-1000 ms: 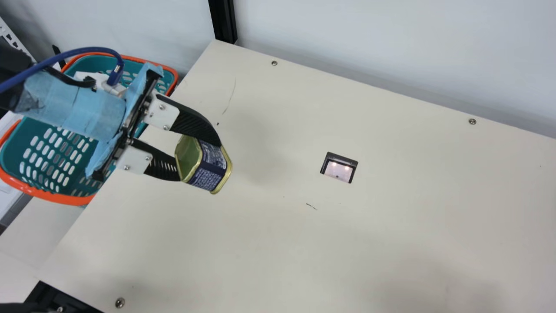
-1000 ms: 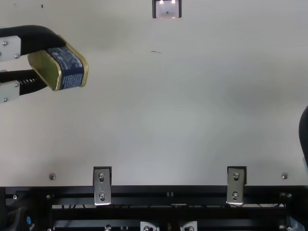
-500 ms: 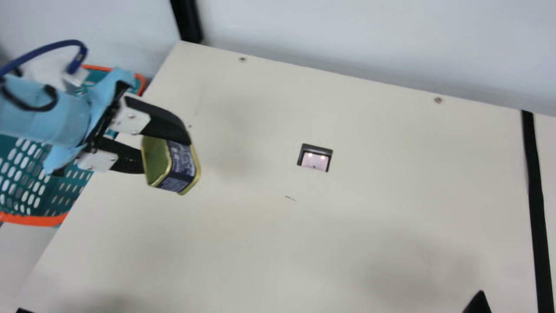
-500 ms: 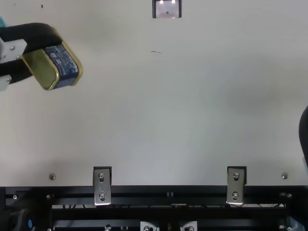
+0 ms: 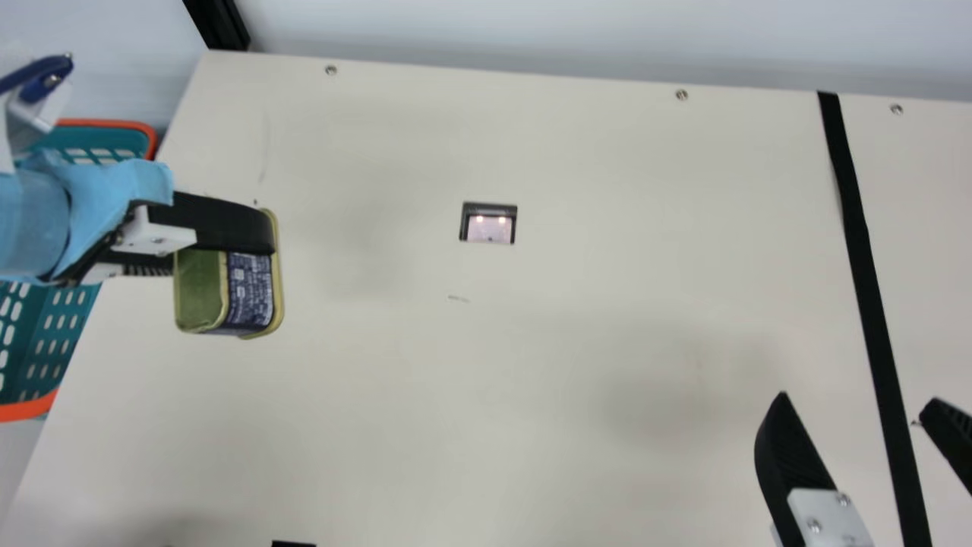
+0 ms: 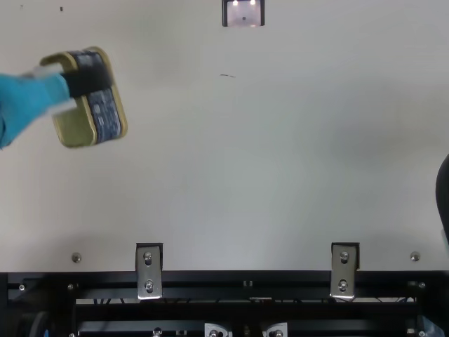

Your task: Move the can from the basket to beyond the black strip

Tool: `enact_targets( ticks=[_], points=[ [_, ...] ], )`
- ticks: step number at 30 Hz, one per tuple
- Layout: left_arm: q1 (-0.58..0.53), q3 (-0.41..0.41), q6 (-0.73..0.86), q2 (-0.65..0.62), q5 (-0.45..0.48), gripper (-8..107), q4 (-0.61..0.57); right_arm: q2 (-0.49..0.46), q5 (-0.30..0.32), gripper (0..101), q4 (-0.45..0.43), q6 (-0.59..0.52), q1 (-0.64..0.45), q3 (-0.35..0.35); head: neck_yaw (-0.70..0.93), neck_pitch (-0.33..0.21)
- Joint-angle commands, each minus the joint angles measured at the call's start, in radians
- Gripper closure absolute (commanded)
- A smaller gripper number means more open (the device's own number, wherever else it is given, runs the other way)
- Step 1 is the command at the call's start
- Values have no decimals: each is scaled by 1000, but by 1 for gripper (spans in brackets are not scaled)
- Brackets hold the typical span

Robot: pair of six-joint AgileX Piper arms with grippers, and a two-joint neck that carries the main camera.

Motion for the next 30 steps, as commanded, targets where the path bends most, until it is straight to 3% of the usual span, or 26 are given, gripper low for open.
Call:
enact_targets(
  ticks=[1,12,16,27,30],
  points=[
    [-43,-3,44,-7,10,89,17,0,0,0,0,0,0,0,-3,-3],
    [-244,-7,187,-26,17,89,117,0,0,0,0,0,0,0,-3,-3],
    [-308,-12,156,-11,-4,89,148,0,0,0,0,0,0,0,-3,-3],
    [-312,-13,164,-10,-6,89,148,0,0,0,0,0,0,0,-3,-3],
    [-334,-16,175,-7,-14,89,198,0,0,0,0,0,0,0,-3,-3]
  ],
)
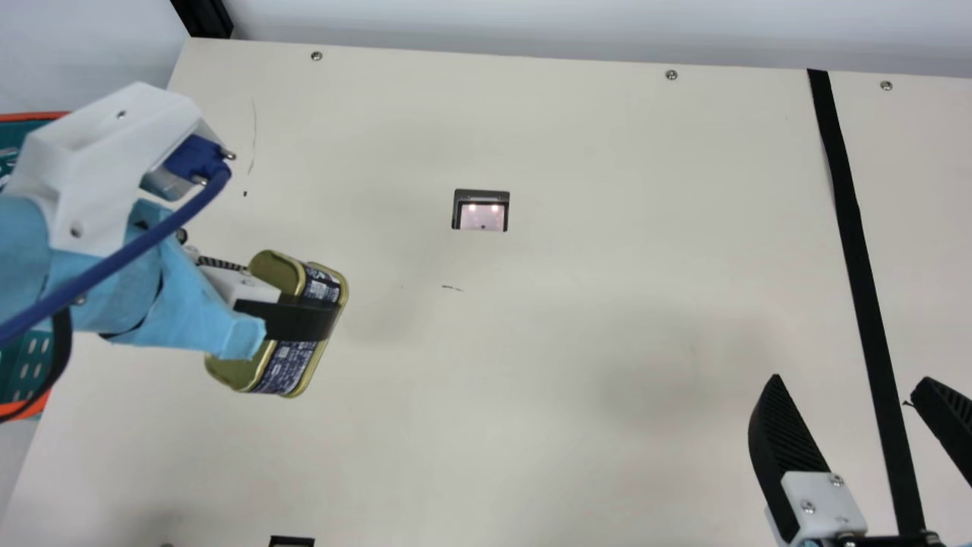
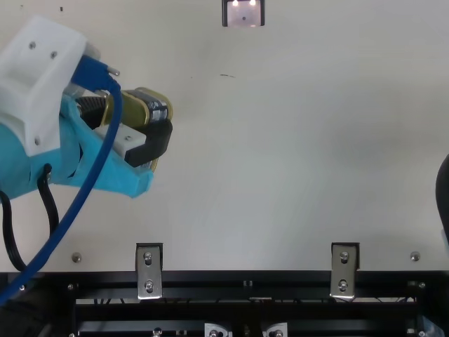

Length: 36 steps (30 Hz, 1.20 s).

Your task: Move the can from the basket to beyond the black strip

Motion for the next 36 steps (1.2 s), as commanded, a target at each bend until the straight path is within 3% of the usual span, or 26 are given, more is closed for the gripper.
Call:
enact_targets(
  ticks=[1,12,23,36],
  points=[
    [-26,-6,22,6,-2,89,49,0,0,0,0,0,0,0,-3,-3],
    [-214,-76,290,95,22,89,205,0,0,0,0,0,0,0,-3,-3],
    [-329,-148,511,244,15,89,229,0,0,0,0,0,0,0,-3,-3],
    [-408,-253,666,462,-21,89,231,0,0,0,0,0,0,0,-3,-3]
  ],
)
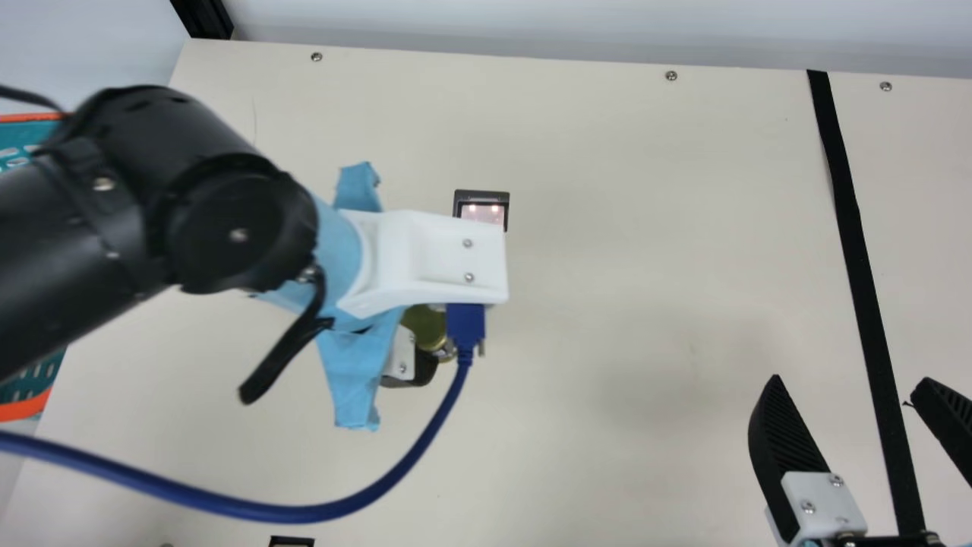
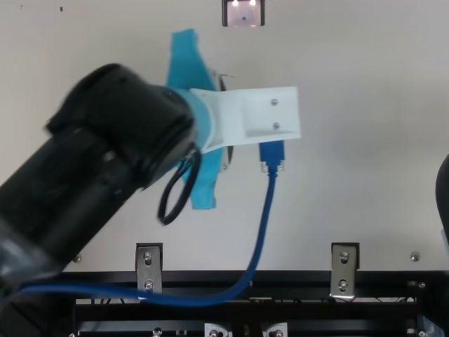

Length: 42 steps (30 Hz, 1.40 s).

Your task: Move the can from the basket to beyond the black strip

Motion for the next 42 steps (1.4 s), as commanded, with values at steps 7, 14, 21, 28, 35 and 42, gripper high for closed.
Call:
enact_targets(
  ticks=[7,14,21,28,35,42],
  points=[
    [-32,-61,41,132,-6,89,7,0,0,0,0,0,0,0,-3,-3],
    [-43,-95,59,202,-10,89,3,0,0,0,0,0,0,0,-3,-3],
    [-45,-107,70,236,-19,86,-4,0,0,0,0,0,0,0,-3,-3],
    [-45,-98,77,233,-35,9,-15,0,0,0,0,0,0,0,-3,-3],
    [-43,-73,60,166,-24,9,-22,0,0,0,0,0,0,0,-3,-3],
    [-16,-30,39,33,27,9,-62,0,0,0,0,0,0,0,-3,-3]
  ],
)
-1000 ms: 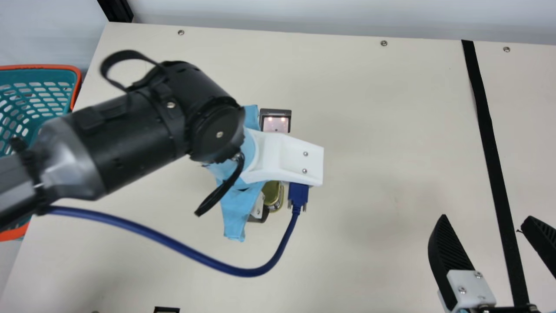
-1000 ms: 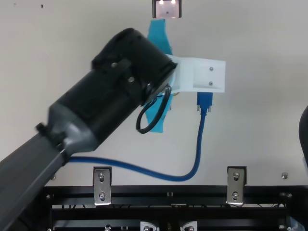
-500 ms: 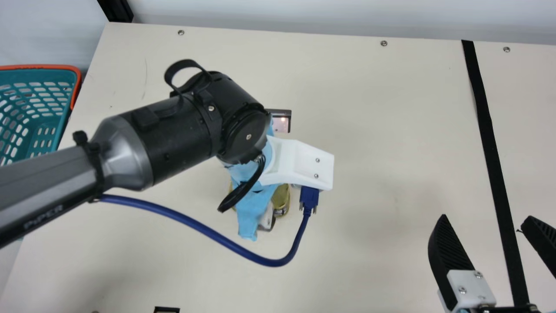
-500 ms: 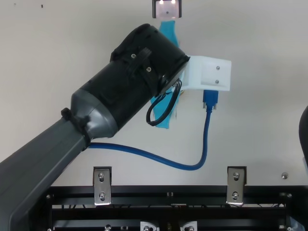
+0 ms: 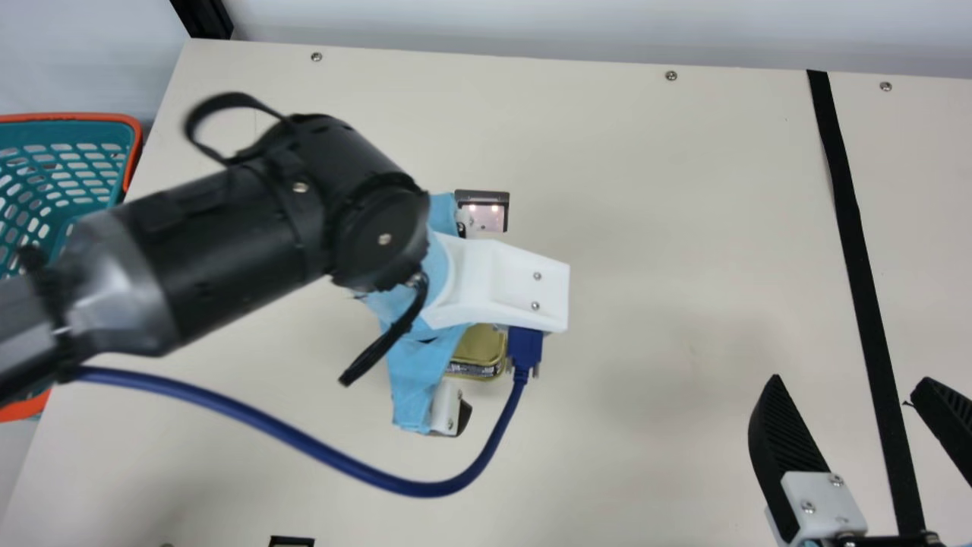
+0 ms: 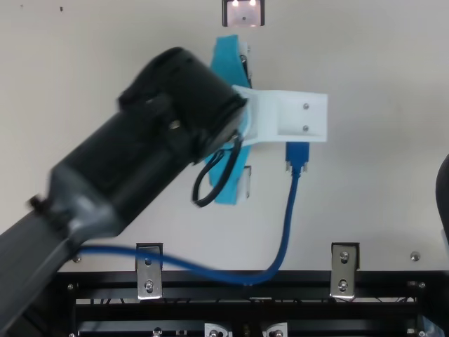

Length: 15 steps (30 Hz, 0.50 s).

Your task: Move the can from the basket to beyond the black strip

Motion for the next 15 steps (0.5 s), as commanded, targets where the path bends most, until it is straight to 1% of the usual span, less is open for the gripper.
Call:
enact_targets(
  ticks=[1,4,8,10,15],
  points=[
    [12,14,-8,-61,9,9,-12,0,0,0,0,0,0,0,-3,-3],
    [42,39,-36,-132,8,9,-17,0,0,0,0,0,0,0,-3,-3],
    [100,83,-106,-231,-28,9,18,7,-4,0,-3,1,4,-4,-3,-3],
    [133,108,-149,-281,-57,9,42,28,-18,0,-5,-1,9,-15,-3,-3],
    [228,178,-261,-400,-148,9,106,120,-82,0,-12,-17,37,-56,-3,-3]
  ],
)
